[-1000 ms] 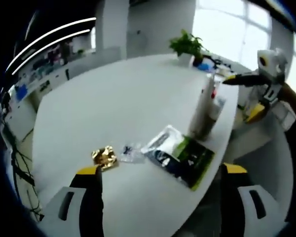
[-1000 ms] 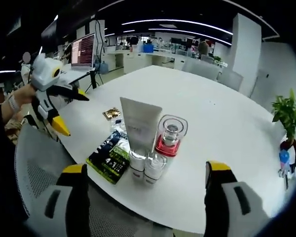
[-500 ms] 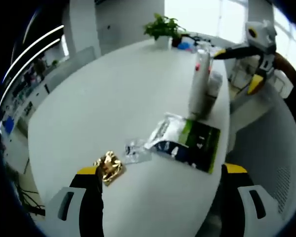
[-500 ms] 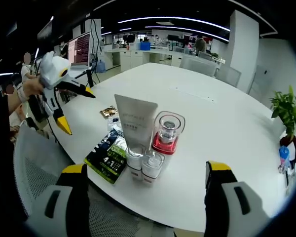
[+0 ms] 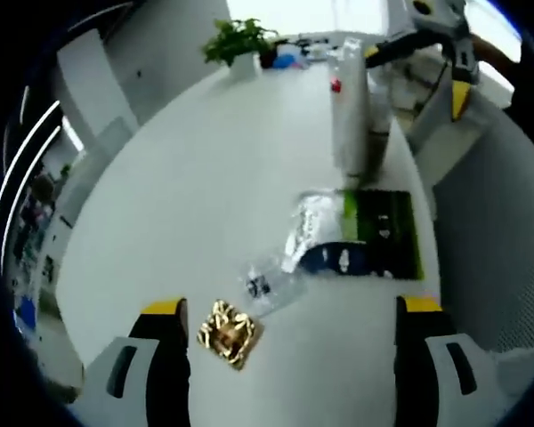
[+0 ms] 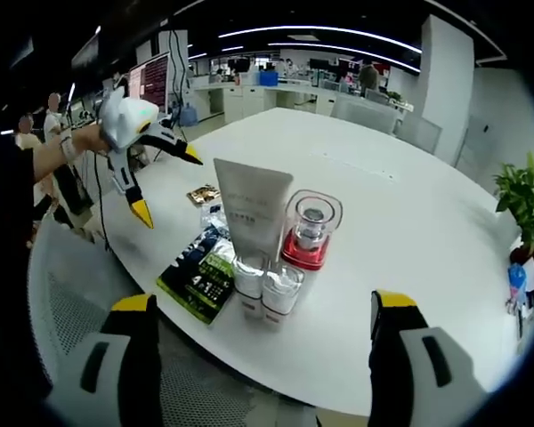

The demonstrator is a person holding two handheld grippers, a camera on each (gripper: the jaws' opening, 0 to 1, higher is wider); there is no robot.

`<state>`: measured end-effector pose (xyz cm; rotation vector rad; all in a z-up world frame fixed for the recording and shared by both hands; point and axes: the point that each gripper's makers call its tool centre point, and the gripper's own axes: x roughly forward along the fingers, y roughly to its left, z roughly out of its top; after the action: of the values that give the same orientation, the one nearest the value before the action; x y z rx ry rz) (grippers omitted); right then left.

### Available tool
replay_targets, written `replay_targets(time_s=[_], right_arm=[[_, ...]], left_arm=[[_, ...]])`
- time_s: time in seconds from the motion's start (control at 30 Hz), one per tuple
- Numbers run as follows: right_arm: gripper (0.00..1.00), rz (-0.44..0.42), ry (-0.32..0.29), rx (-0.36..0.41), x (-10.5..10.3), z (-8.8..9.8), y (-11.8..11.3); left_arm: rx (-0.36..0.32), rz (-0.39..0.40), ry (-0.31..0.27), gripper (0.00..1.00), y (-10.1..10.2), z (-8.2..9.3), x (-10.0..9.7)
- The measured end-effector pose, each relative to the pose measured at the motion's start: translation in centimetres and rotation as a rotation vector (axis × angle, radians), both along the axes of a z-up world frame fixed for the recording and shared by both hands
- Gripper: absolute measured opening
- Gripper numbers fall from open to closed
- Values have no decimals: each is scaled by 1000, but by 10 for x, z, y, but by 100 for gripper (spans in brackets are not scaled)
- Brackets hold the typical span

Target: Arrange the skincare products in the storage area until every visible bottle or jar stands upright without overlapping.

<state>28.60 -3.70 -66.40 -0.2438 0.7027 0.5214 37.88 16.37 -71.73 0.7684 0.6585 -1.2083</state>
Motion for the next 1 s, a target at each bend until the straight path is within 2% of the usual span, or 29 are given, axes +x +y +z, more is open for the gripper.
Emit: replay_targets(time_s=[0.03,0.1,0.23,0.27,0.4,0.47,0.67,0.7,0.8,0.9,1.0], right_arm=[[99,-4,-1,1,0,0,-1],[99,-9,0,0,1,0,-1],[99,-8,7,-17,1,-2,-3],[99,-5,8,-26,1,-3,-4],[99,-7,13,-16,0,-3,-4],[99,-8,14,-11,0,-2,-4],[99,-13,13,3,0,-3,-4],[99,-15,15,5,0,-3,-4],[99,-18,19,-7,0,-5,-6],[99,-25,24,-11,0,-8,-9],[99,-31,34,-18,0,-10,-11]], left_arm=[[-4,-19,2,92,-2,0,0],[3,-55,-33,90,-4,1,6],[92,-83,-58,83,3,-7,16],[114,-115,-68,82,4,-9,19],[85,-163,-70,72,-4,-8,21],[93,-174,-70,68,-6,-10,23],[205,-335,-125,65,-4,-18,25],[204,-353,-134,64,-6,-19,26],[187,-368,-116,59,-9,-22,26],[197,-390,-148,55,-11,-27,35],[187,-405,-123,52,-13,-32,36]])
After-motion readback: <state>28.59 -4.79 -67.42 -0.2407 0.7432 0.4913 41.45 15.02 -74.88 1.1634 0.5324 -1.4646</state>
